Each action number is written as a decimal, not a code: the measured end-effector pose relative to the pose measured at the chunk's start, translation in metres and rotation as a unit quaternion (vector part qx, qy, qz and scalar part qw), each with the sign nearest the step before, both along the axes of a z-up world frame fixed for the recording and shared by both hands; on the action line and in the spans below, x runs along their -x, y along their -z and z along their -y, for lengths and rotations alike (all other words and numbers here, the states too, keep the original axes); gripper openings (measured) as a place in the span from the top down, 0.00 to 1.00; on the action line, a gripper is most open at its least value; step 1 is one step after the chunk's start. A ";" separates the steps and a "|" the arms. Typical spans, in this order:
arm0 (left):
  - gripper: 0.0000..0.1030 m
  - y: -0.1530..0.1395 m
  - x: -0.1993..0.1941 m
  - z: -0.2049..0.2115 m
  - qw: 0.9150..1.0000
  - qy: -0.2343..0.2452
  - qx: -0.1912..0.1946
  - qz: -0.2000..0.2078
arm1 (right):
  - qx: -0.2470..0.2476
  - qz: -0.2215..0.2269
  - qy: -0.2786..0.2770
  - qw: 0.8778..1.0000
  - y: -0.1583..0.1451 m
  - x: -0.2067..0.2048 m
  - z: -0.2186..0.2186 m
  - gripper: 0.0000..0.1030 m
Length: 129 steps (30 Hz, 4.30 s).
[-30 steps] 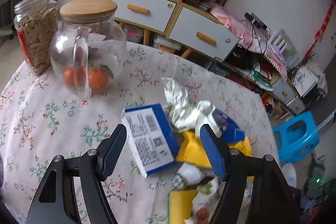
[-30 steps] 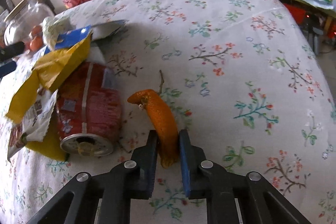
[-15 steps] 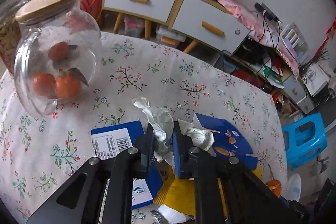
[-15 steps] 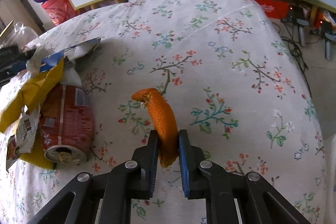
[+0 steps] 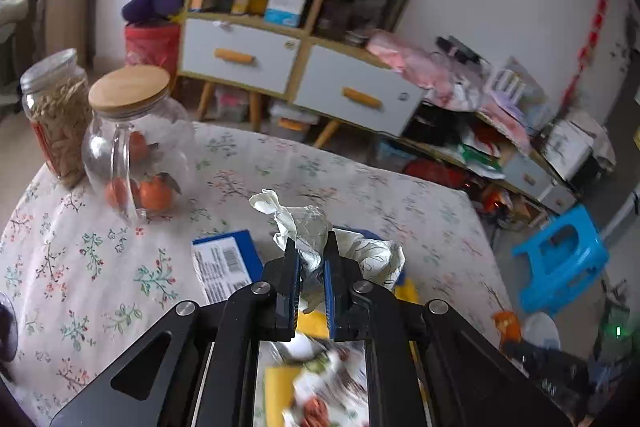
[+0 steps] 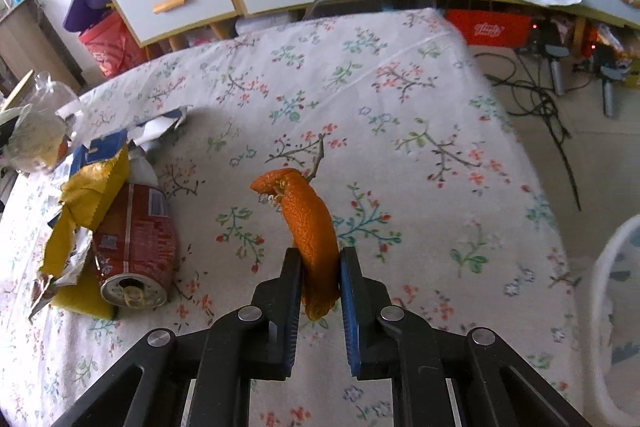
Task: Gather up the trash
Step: 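Carry the orange peel to the bin and release it with the right gripper, then carry the crumpled white plastic to the bin and release it with the left gripper, then move both tools back over the remaining trash on the table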
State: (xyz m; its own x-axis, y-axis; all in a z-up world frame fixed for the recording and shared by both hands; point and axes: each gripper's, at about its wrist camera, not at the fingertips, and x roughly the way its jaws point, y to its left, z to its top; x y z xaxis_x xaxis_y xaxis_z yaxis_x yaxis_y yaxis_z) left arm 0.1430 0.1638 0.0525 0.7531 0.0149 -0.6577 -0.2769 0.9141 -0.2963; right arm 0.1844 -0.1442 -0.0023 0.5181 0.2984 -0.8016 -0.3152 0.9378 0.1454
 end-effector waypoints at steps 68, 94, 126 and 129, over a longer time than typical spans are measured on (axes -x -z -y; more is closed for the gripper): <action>0.90 0.076 -0.047 0.380 0.929 0.356 0.005 -0.099 | -0.055 -0.026 0.244 0.968 -0.028 0.070 0.280 0.44; 0.11 0.068 -0.043 0.369 0.934 0.336 -0.050 -0.109 | -0.058 -0.011 0.285 0.957 -0.038 0.089 0.306 0.37; 0.02 0.033 0.042 0.197 0.964 0.229 -0.113 -0.078 | 0.001 0.014 0.173 0.985 -0.036 0.064 0.176 0.22; 0.02 0.030 0.044 0.176 0.968 0.208 -0.120 -0.074 | 0.003 0.013 0.166 0.986 -0.034 0.060 0.162 0.22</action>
